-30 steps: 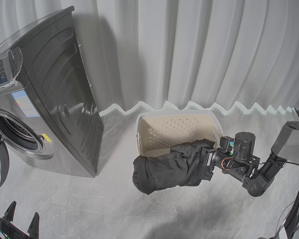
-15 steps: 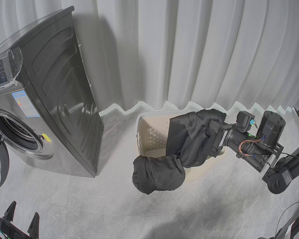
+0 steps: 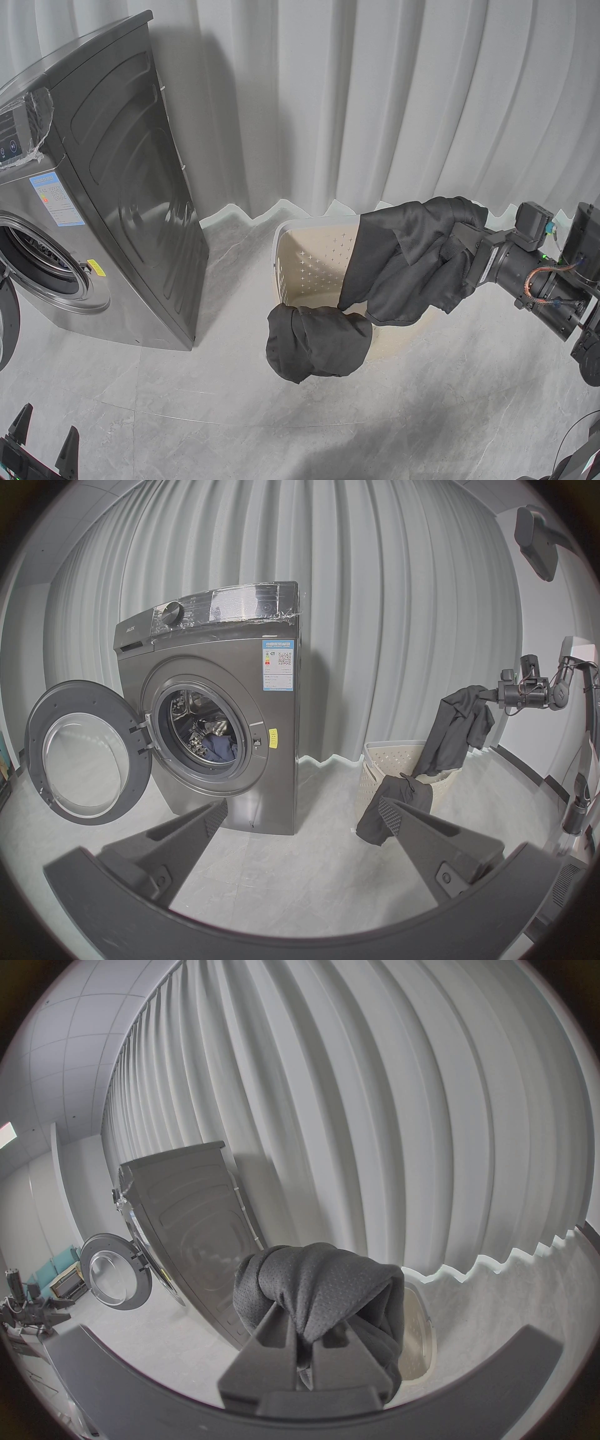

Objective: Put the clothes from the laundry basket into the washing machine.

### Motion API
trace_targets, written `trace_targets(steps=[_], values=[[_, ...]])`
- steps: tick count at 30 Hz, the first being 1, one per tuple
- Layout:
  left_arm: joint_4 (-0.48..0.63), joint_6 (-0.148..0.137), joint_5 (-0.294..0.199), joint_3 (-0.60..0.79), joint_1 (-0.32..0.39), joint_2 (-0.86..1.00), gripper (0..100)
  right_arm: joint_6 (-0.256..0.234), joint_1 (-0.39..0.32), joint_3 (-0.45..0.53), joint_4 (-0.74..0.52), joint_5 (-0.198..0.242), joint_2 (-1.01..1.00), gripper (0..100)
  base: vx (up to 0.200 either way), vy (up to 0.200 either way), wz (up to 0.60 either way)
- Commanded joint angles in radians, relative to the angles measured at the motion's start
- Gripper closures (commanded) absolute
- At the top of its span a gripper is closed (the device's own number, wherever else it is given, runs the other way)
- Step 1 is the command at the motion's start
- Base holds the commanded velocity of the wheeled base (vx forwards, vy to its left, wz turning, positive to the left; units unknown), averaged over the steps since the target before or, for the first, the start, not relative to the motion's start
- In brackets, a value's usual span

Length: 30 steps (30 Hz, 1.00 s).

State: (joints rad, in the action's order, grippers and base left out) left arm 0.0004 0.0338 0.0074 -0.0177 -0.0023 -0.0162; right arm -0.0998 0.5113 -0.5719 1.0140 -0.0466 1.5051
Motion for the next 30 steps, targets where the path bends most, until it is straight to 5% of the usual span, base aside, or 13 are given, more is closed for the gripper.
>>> trace_targets(steps=[1, 30], values=[[0.001, 0.001, 0.000, 0.015, 0.001, 0.015, 0, -0.001, 0.006, 0.010, -0.003, 0.001, -0.057, 100, 0.000, 0.000, 0.00], [0.001, 0.003, 0.000, 0.015, -0.001, 0.012, 0, -0.001, 0.058, 0.014, 0.014, 0.004, -0.054, 100, 0.000, 0.200, 0.00]])
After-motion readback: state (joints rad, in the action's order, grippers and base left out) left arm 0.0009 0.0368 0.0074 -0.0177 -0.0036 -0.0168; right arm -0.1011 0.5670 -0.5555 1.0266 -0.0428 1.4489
